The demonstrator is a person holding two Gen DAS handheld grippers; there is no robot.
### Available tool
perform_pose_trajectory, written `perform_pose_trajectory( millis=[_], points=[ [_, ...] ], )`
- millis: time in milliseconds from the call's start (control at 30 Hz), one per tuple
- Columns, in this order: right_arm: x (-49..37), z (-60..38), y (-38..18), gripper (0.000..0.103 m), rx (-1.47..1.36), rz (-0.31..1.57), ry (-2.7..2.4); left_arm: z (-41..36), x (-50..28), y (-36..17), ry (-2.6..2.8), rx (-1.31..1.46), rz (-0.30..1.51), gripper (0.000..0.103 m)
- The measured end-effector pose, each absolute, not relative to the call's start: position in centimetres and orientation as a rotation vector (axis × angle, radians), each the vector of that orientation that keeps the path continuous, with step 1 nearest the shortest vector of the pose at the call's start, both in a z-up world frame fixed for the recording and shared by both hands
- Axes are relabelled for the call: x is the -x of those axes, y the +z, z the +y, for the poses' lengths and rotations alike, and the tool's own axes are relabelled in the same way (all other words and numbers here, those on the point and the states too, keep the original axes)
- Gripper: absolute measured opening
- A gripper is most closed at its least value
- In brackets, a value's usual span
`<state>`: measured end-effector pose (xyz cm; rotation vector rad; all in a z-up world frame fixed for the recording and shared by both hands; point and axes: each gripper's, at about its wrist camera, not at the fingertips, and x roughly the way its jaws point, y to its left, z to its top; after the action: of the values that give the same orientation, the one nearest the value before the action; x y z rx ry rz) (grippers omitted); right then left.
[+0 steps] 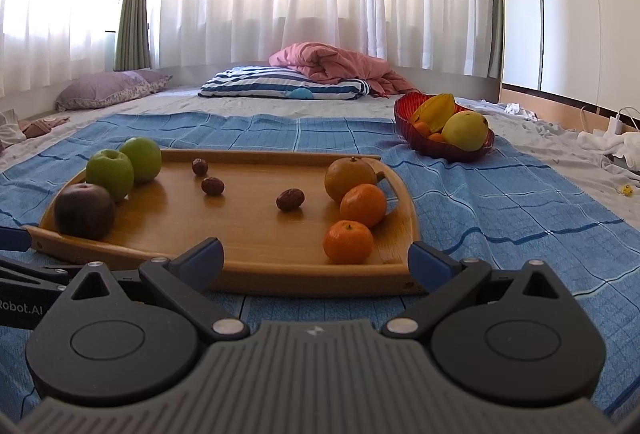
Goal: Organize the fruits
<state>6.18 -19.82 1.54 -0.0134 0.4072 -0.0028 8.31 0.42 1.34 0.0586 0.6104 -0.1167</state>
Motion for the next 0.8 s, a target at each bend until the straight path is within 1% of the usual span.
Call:
perform_pose_trajectory(
  millis=[800],
  points=[
    [-5.7, -19.7, -0.9, 0.103, 0.009, 0.47, -0.022, 1.0, -8.3, -0.9, -0.083, -0.028, 0.631, 0.103]
  ],
)
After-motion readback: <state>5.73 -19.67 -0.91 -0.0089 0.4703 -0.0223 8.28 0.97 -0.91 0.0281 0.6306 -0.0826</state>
